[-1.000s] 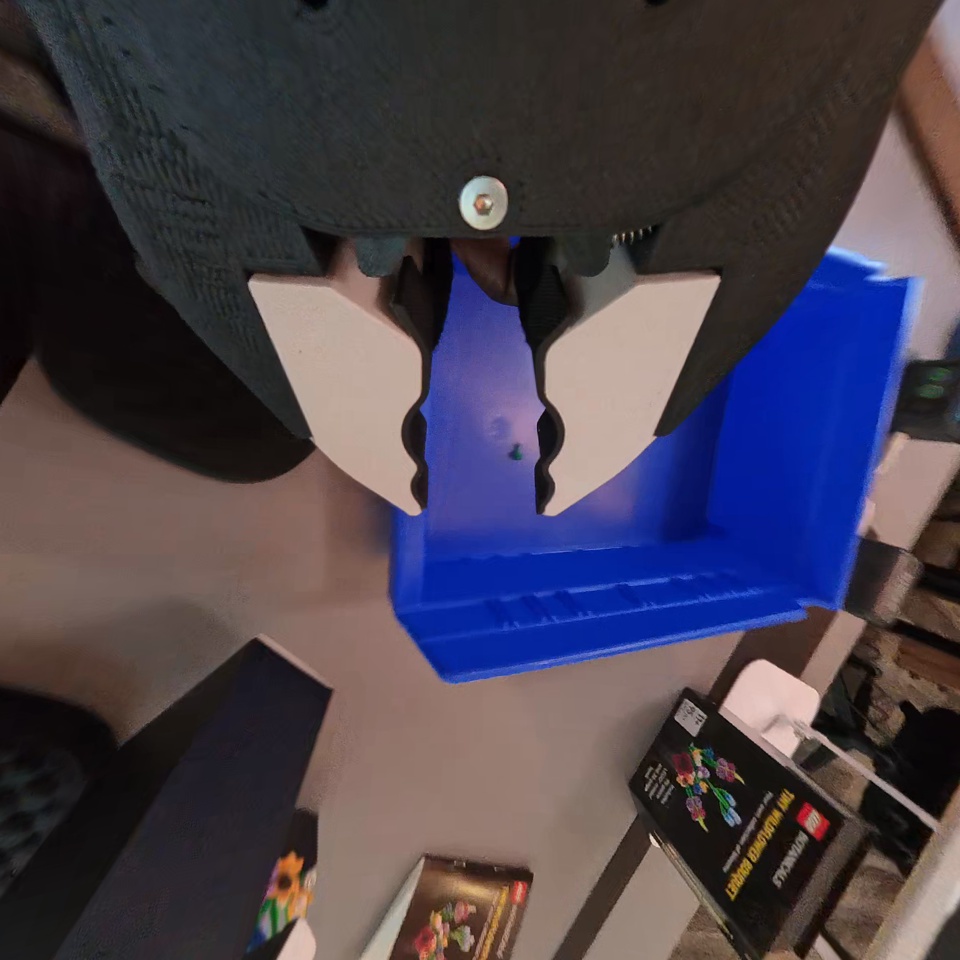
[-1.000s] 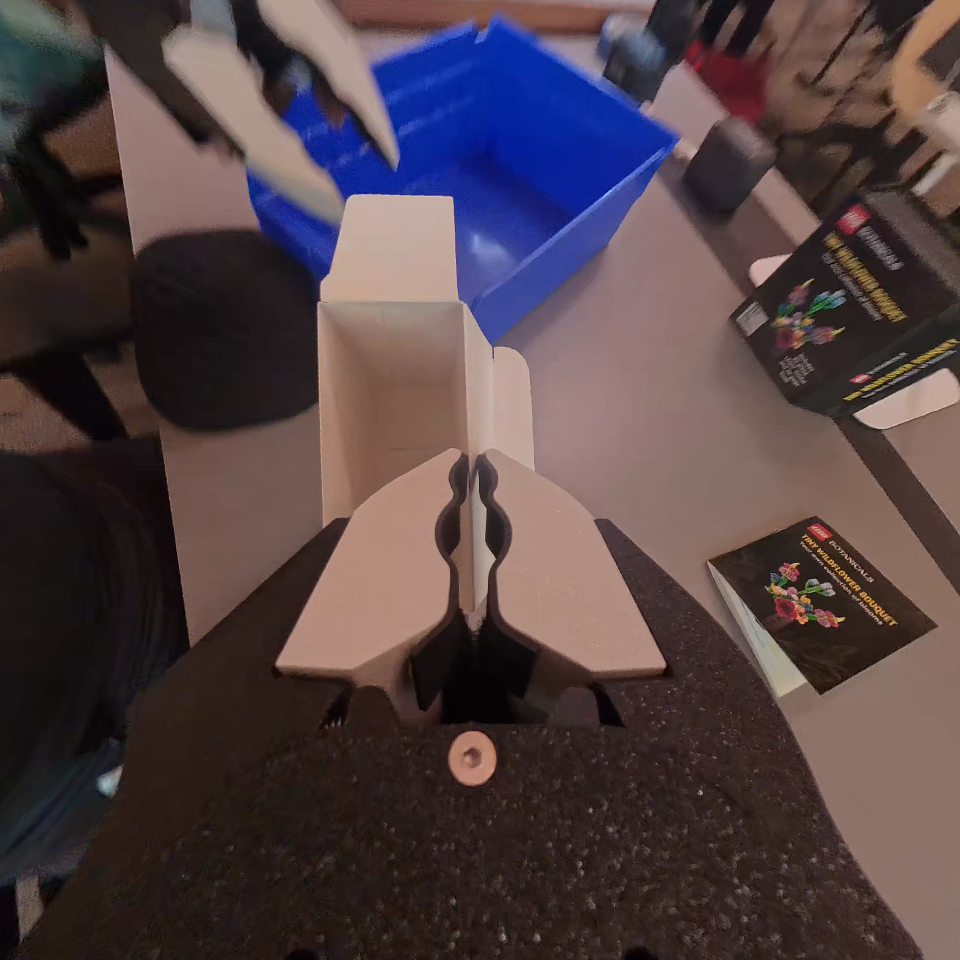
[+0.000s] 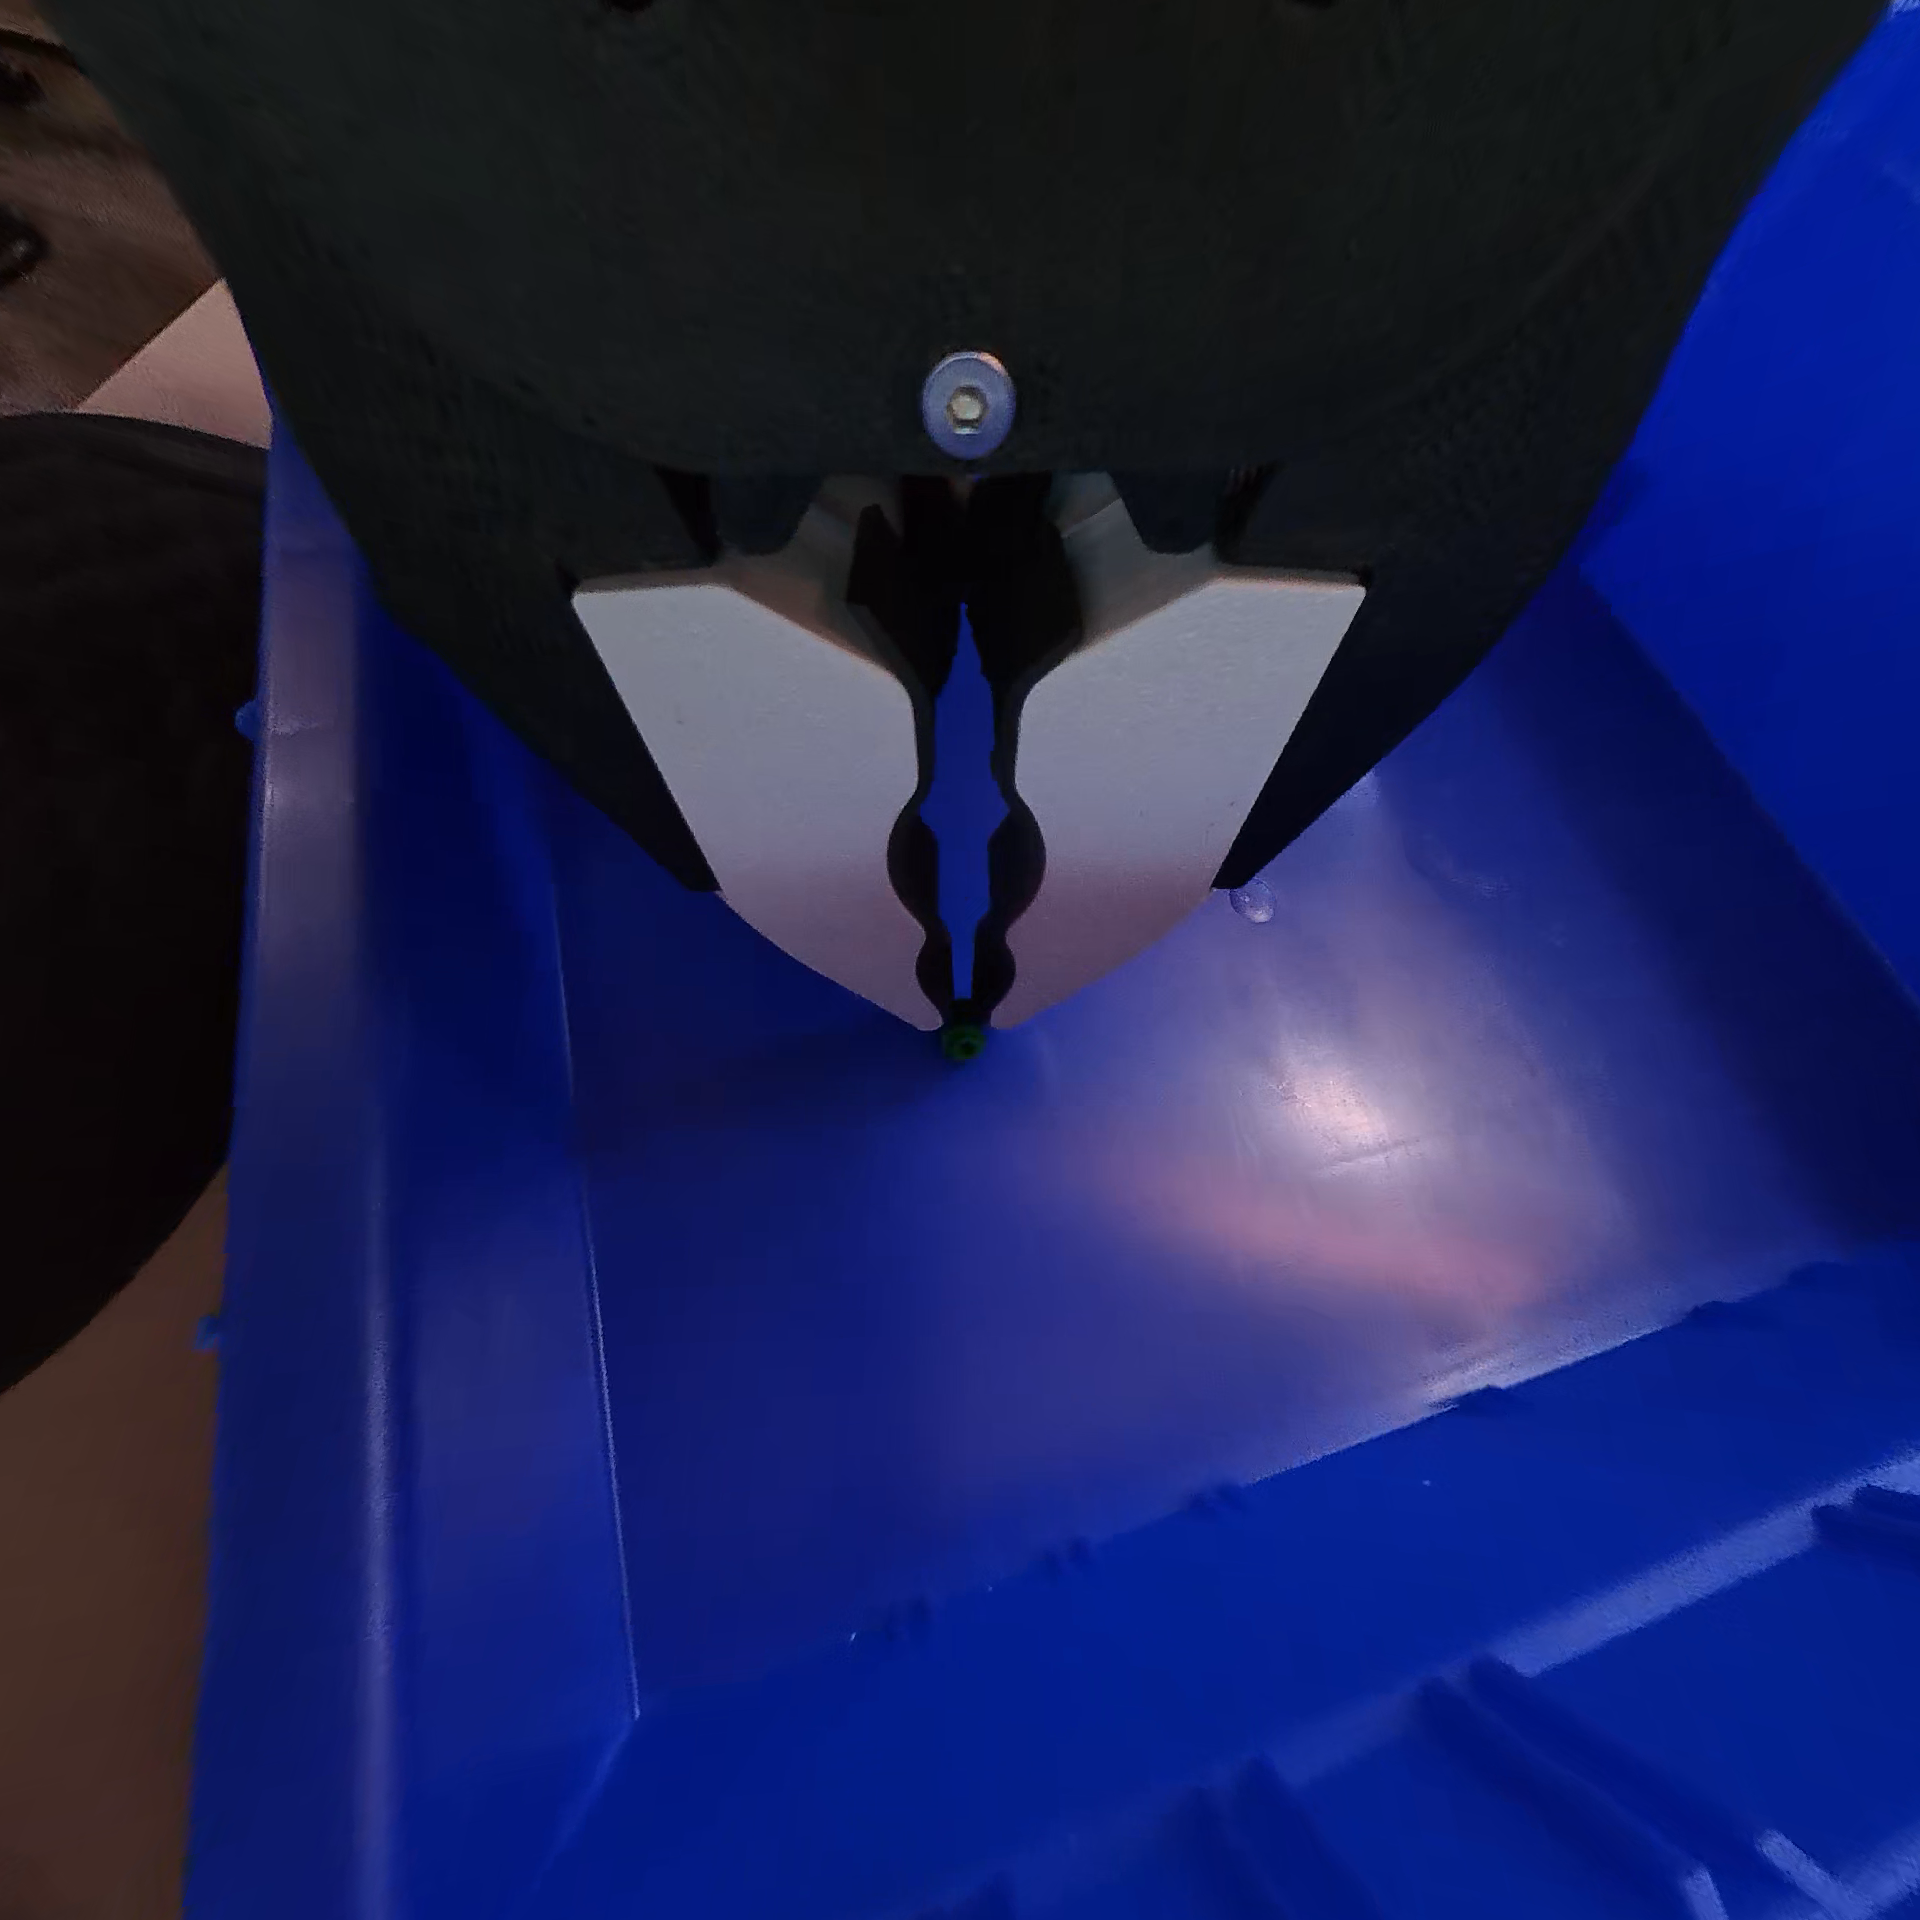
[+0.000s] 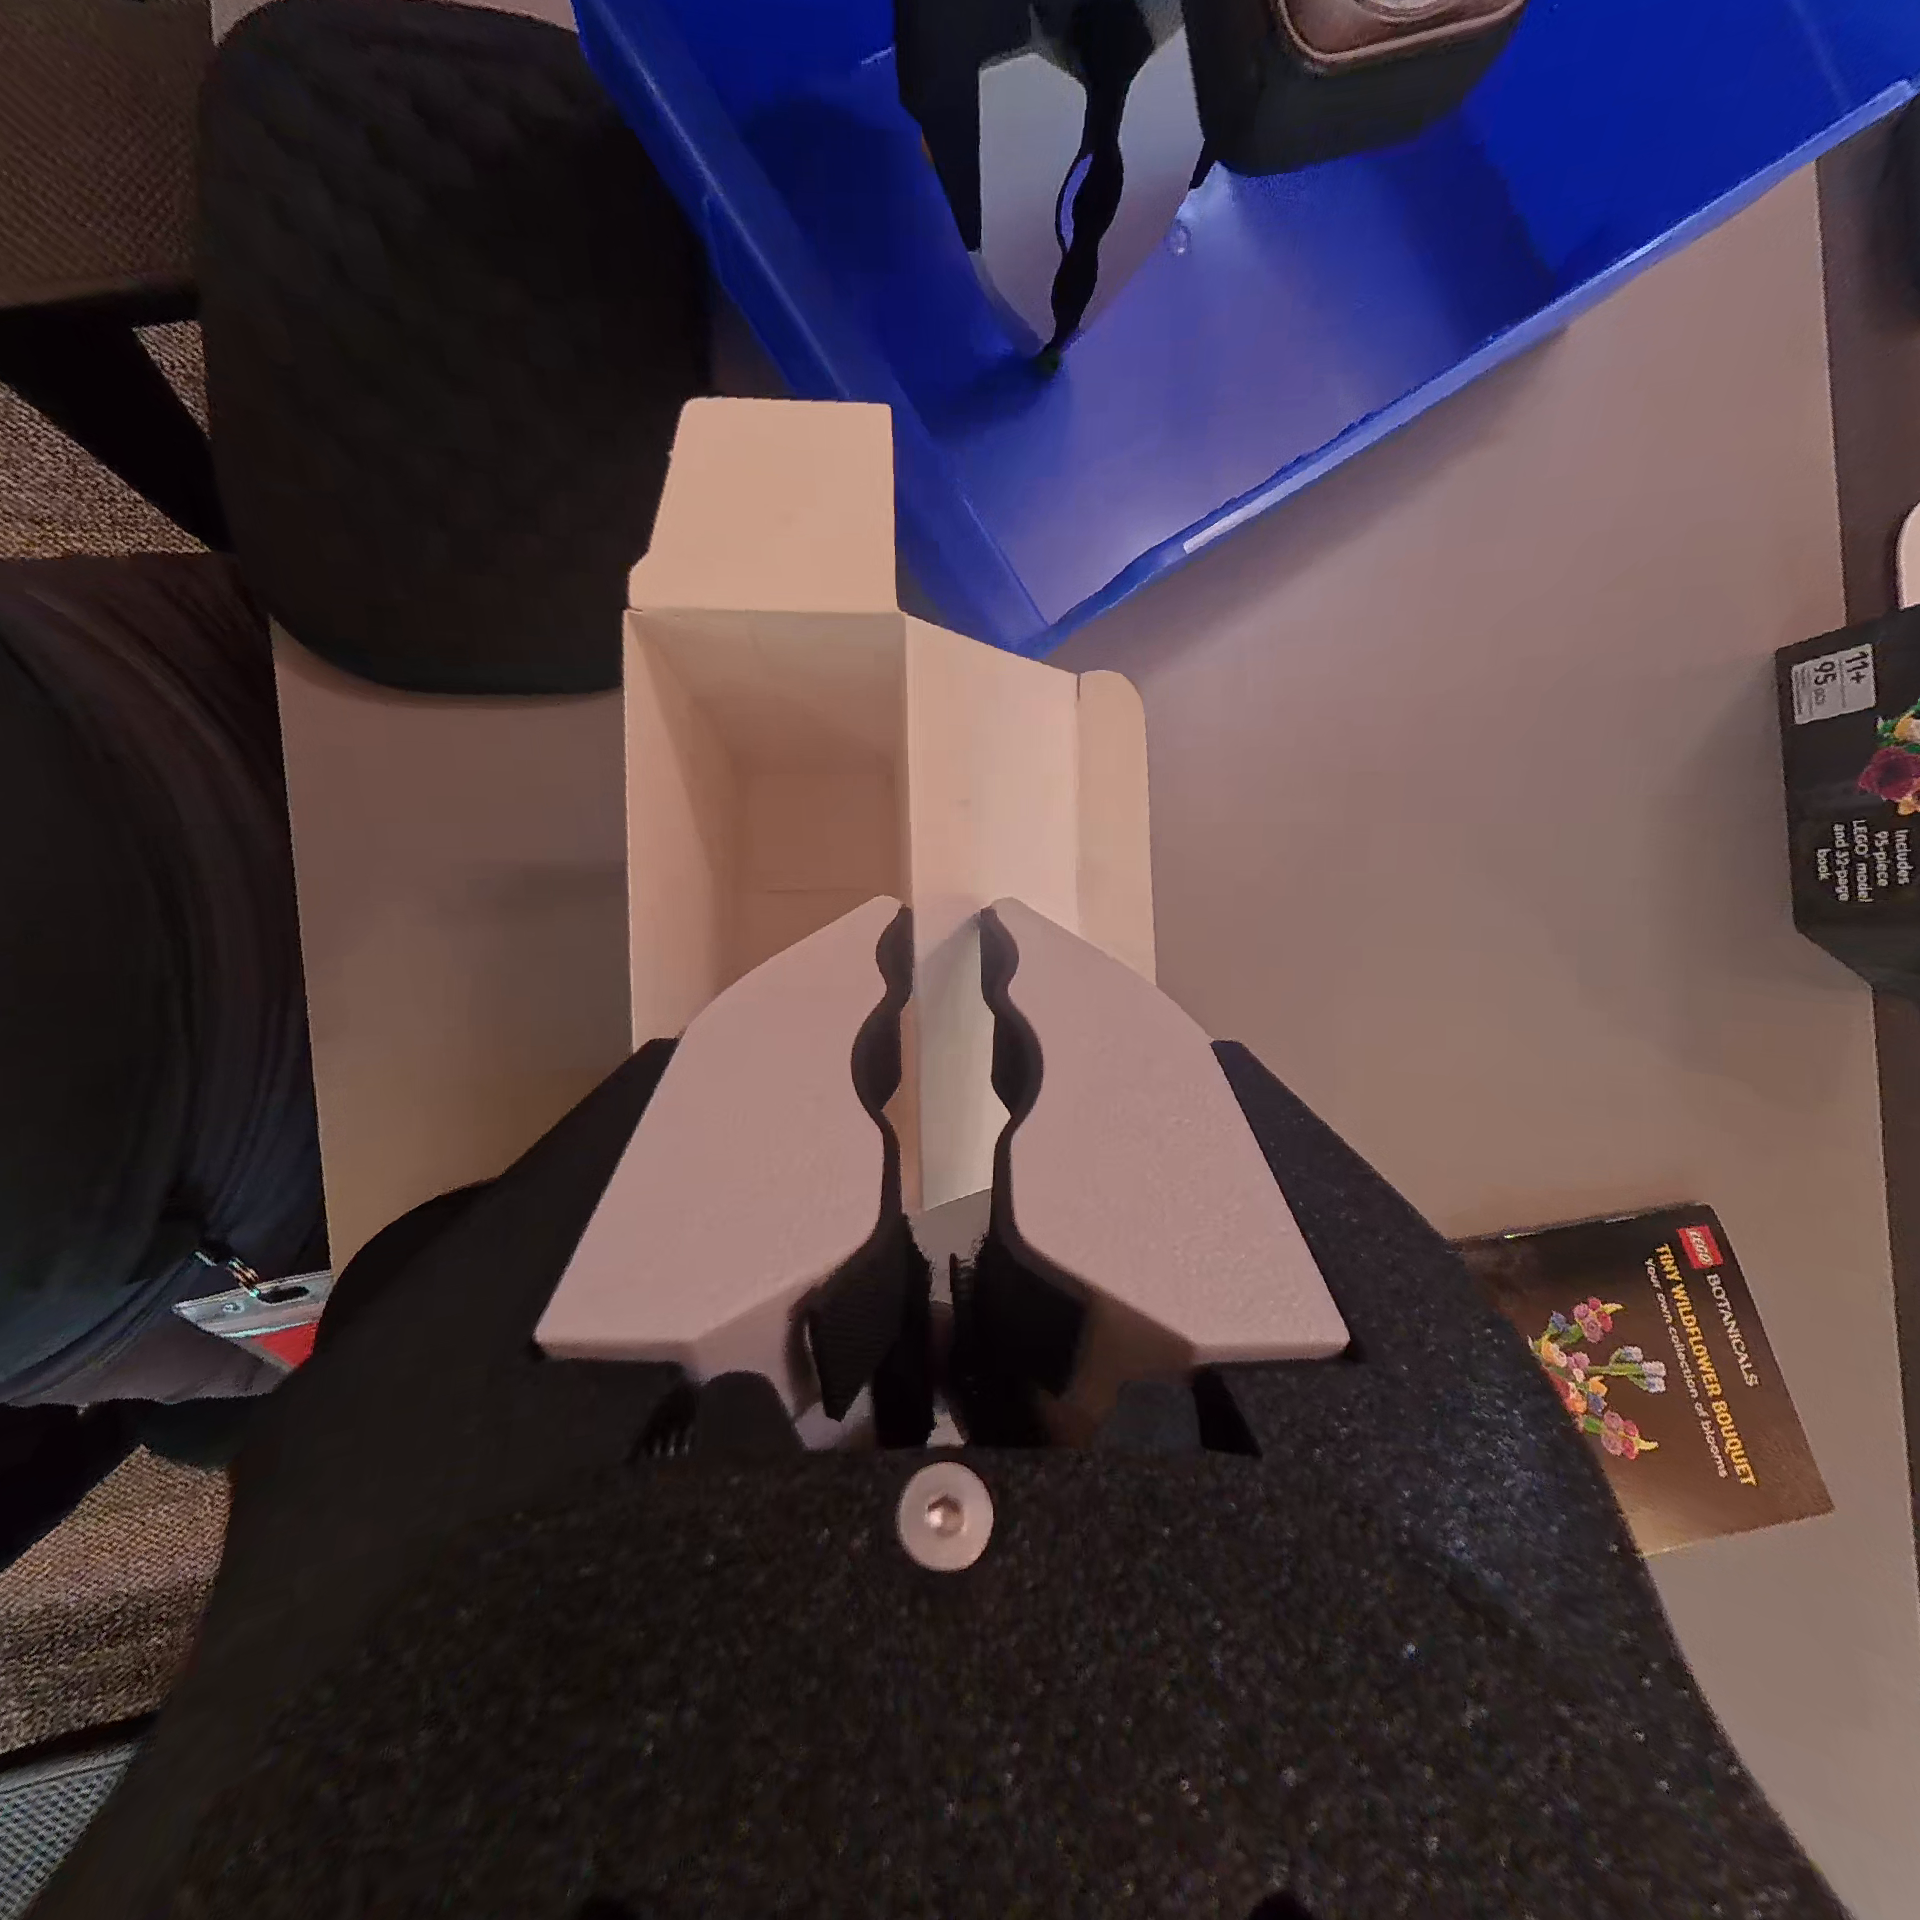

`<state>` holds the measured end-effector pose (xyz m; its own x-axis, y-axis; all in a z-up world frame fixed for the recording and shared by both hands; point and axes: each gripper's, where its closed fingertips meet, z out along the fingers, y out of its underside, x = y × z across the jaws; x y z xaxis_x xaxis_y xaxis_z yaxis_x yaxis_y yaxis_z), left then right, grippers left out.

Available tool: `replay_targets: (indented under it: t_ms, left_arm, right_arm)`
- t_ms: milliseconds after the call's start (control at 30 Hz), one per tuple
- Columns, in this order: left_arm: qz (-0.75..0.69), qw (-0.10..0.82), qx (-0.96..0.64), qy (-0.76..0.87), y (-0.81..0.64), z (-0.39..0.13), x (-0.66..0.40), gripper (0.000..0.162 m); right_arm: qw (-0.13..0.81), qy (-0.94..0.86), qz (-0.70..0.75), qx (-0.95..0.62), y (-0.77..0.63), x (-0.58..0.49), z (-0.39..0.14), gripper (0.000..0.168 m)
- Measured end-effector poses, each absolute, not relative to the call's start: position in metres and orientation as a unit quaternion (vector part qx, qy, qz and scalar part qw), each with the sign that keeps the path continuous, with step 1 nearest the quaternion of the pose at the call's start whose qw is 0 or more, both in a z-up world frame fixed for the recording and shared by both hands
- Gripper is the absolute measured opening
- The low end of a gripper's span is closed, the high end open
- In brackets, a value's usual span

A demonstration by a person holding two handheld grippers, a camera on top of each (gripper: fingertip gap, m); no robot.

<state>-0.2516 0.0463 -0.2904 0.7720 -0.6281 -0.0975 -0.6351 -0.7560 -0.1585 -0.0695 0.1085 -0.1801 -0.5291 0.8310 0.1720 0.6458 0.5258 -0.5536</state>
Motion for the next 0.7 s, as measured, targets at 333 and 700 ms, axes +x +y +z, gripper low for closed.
replay_targets:
  t_ms: [333,700]
  left_arm:
    - [0.071,0.259,-0.912,0.31,0.055,-0.215,-0.242,0.003]
    - [-0.013,0.414,-0.808,0.419,0.052,-0.114,-0.109,0.003]
  right_arm:
    - [0.226,-0.827,0.262,-0.443,0.11,-0.069,-0.169,0.016]
    - [0.262,-0.798,0.318,-0.441,0.105,-0.065,-0.144,0.017]
